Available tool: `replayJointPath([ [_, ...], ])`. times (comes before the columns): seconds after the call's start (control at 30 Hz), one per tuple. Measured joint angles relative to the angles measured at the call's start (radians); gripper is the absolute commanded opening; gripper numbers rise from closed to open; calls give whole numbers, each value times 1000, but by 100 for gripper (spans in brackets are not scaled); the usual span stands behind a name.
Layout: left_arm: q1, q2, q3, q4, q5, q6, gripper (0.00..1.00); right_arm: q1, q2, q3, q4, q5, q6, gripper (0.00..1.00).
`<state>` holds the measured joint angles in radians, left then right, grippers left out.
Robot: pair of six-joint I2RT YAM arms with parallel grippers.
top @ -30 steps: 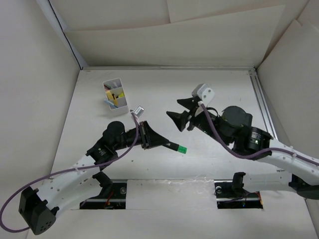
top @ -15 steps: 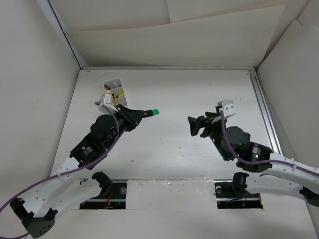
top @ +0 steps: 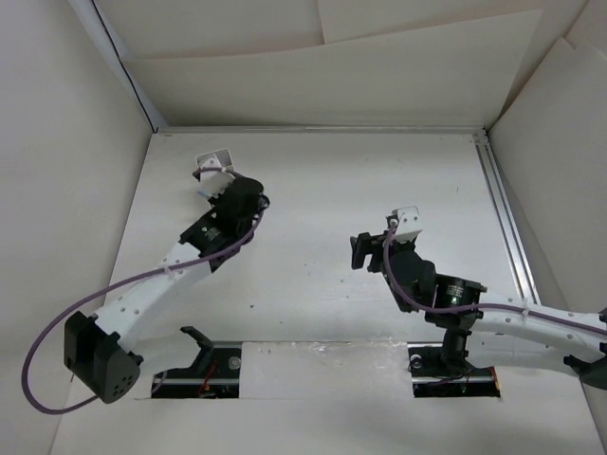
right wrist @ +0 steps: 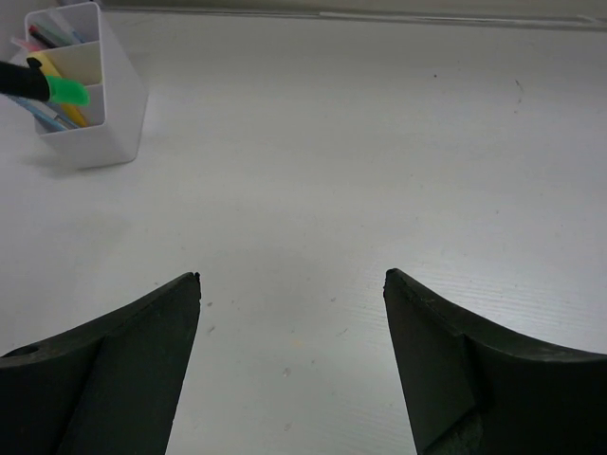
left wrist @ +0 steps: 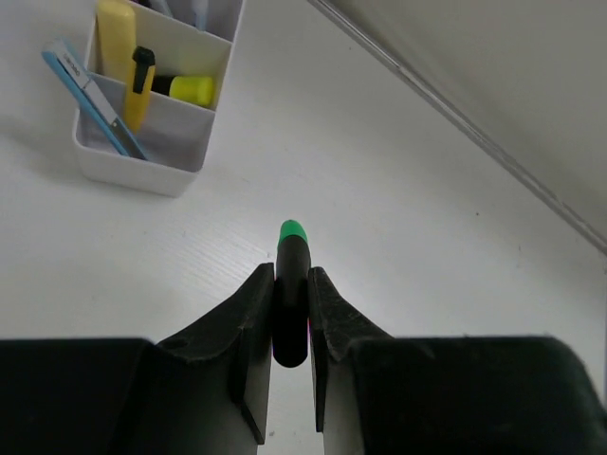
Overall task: Sort the stationery into containers
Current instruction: Place the pen in the storage box.
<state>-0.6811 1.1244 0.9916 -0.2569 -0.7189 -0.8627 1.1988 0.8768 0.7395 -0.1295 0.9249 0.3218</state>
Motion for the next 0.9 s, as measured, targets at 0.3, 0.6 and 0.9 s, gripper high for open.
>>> replayJointPath([
  [0.3,408,54,-22,128,236,47,0,0,-26,-66,53,-4,18,82],
  [0.6,408,225,55,164,254,67,0,0,20,-67,95,-48,14,82],
  [0.9,408,372,240,169,167,104,0,0,26,-68,114,-69,9,82],
])
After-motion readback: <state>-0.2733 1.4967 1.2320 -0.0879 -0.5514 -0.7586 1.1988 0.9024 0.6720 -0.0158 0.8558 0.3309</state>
